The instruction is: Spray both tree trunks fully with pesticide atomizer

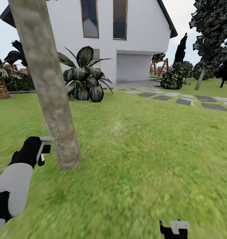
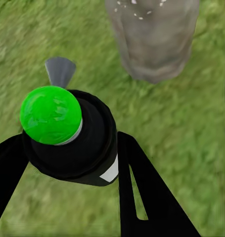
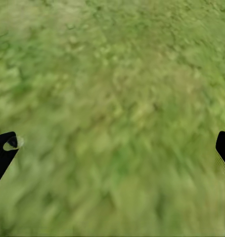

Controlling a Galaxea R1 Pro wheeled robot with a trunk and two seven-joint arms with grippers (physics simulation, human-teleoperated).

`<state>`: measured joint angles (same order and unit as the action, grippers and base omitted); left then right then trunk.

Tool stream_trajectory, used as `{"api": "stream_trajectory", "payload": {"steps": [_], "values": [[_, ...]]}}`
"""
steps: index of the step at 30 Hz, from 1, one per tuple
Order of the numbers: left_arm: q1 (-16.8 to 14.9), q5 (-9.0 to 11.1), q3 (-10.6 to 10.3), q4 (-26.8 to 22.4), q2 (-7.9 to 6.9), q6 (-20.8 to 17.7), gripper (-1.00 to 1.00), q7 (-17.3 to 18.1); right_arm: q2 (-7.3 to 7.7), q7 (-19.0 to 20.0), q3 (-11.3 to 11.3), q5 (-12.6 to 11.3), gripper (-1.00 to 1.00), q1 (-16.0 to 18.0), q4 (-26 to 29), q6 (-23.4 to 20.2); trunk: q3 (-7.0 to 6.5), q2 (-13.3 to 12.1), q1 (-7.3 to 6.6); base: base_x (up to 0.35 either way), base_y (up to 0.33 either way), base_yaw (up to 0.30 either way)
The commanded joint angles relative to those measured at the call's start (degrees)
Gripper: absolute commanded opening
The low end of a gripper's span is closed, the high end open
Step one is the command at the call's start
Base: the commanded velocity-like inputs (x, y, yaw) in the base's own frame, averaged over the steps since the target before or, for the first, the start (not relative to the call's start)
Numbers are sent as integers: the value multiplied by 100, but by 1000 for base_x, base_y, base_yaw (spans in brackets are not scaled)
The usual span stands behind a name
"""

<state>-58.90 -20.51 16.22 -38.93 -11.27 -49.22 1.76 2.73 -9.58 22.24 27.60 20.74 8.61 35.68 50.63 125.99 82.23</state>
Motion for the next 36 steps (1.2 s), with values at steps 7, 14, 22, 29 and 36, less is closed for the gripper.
{"api": "stream_trajectory", "payload": {"steps": [7, 14, 22, 29, 36], "values": [[2, -6, -18, 37, 80, 14, -100, -15, 8, -9, 9, 0, 100, 0, 8, 7, 0, 0, 0, 264, -173, 3], [114, -33, 56, 53, -21, 33, -100, -6, 8, -9, 1, 0, 100, 0, 9, 0, 0, 0, 0, 264, -168, 0], [256, -8, 83, 55, 23, 61, -100, -77, -1, -9, 0, 0, 100, 0, 5, 0, 0, 0, 0, 215, -196, 196], [256, -14, 120, 3, 19, 62, -100, -79, -1, -9, 0, 0, 100, 0, 0, 0, 0, 0, 0, 32, -266, 277], [256, -15, 118, 23, 11, 62, -100, -83, -1, -6, 0, 0, 100, 0, 0, 0, 0, 0, 0, 26, -273, 275]]}}
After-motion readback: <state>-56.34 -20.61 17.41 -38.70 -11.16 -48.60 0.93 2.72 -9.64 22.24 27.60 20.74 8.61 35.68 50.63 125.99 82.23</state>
